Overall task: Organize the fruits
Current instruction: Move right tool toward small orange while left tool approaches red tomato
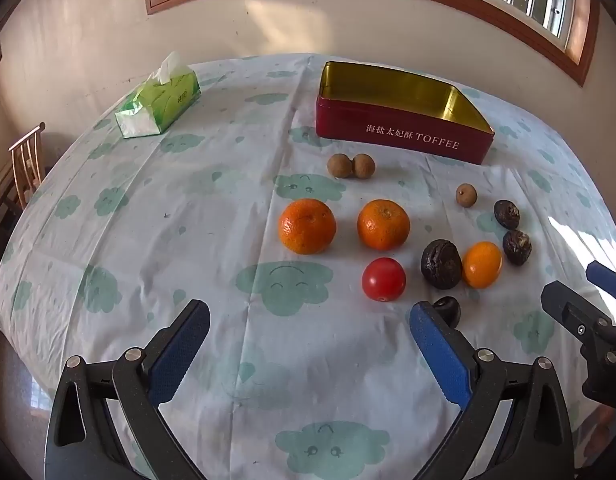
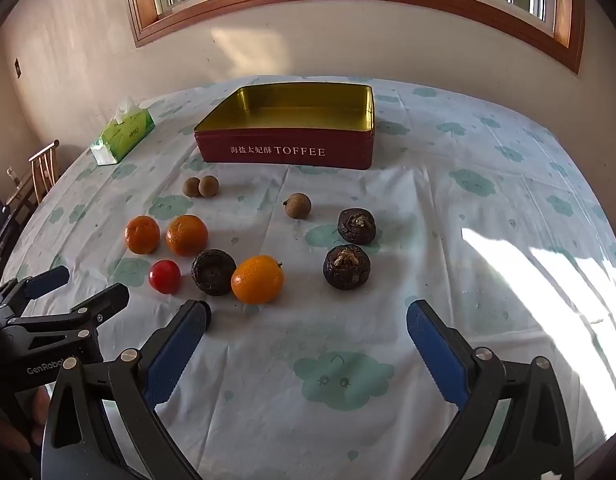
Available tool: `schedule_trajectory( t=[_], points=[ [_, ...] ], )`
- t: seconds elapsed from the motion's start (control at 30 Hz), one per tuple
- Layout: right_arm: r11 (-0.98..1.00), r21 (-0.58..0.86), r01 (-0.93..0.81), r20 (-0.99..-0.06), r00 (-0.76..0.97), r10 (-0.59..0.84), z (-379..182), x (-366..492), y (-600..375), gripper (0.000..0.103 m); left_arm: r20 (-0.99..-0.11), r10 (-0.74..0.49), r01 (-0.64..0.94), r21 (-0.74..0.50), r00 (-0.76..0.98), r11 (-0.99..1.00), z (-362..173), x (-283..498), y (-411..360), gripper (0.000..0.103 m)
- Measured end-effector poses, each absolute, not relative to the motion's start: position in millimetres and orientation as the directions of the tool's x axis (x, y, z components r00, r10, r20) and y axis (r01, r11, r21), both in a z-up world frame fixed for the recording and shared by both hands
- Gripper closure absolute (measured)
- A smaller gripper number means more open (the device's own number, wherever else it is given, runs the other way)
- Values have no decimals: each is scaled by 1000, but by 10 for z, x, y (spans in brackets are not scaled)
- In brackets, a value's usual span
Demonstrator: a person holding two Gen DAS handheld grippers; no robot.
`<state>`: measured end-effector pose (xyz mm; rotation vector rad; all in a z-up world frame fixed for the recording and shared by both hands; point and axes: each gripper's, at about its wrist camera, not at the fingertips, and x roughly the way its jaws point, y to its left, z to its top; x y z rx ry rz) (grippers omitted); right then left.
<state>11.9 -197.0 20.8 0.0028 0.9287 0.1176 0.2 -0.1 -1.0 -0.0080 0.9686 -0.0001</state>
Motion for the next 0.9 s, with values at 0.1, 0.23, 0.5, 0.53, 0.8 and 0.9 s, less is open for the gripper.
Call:
schedule_trajectory(
  t=[0.1, 0.23, 0.5, 0.53, 0.8, 0.9],
  points=[
    [993, 56, -102, -798, 593, 106, 215, 139, -1955, 3, -818, -20, -16, -36, 574, 999, -47, -52, 22, 3],
    [993, 49, -105, -777, 621, 104, 190, 26, -1955, 3, -828, -16, -38, -45, 560, 998, -61, -124, 36, 3],
    [994, 53, -97, -772, 627, 102, 163, -100, -1932, 4, -828, -20, -34, -47, 560, 998, -16, -204, 29, 3],
    [994, 51, -97, -771, 628, 101, 157, -115, -1924, 4, -825, -21, -32, -48, 564, 998, -11, -220, 33, 3],
    [995, 48, -88, -773, 627, 92, 75, -222, -1861, 8, -826, -12, -17, -26, 563, 1000, -73, -301, 3, 3],
    [995, 43, -94, -775, 626, 93, 71, -221, -1842, 8, -827, -15, -14, -27, 562, 1000, -98, -315, 17, 3]
  ],
)
